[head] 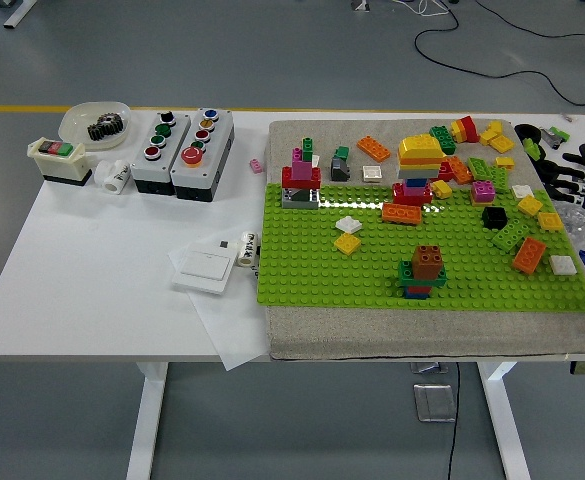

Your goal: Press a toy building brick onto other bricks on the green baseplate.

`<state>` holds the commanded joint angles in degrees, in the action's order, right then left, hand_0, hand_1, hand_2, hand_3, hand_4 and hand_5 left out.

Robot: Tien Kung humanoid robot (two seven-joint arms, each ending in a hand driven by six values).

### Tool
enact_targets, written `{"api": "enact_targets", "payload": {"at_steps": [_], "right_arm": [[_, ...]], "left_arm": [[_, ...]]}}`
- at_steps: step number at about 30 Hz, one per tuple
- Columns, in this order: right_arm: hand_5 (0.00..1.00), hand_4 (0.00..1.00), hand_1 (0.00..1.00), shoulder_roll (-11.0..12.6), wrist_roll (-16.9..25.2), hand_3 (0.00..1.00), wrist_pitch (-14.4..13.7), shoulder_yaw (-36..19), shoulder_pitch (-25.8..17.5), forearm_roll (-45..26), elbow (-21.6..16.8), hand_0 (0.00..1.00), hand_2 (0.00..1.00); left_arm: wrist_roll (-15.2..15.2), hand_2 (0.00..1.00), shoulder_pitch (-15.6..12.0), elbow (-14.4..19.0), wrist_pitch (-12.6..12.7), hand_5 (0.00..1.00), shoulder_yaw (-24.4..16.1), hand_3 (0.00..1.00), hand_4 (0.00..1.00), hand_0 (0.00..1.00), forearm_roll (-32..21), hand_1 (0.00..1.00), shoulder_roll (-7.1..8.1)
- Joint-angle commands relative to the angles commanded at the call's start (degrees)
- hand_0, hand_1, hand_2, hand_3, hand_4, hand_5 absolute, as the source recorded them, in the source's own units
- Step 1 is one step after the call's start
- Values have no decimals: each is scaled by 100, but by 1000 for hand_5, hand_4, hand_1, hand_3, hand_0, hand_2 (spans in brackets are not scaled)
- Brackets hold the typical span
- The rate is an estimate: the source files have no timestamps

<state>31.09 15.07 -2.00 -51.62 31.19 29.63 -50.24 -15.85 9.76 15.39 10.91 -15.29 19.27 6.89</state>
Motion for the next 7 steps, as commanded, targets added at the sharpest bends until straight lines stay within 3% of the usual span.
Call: {"api": "enact_targets", "payload": {"at_steps": [7], "right_arm": [[781,998,645,-7,55,681,-2,0,16,-111,-34,648,687]], "left_arm": [[4,697,9,-4,-2,796,15,684,724,501,-11,589,2]]}}
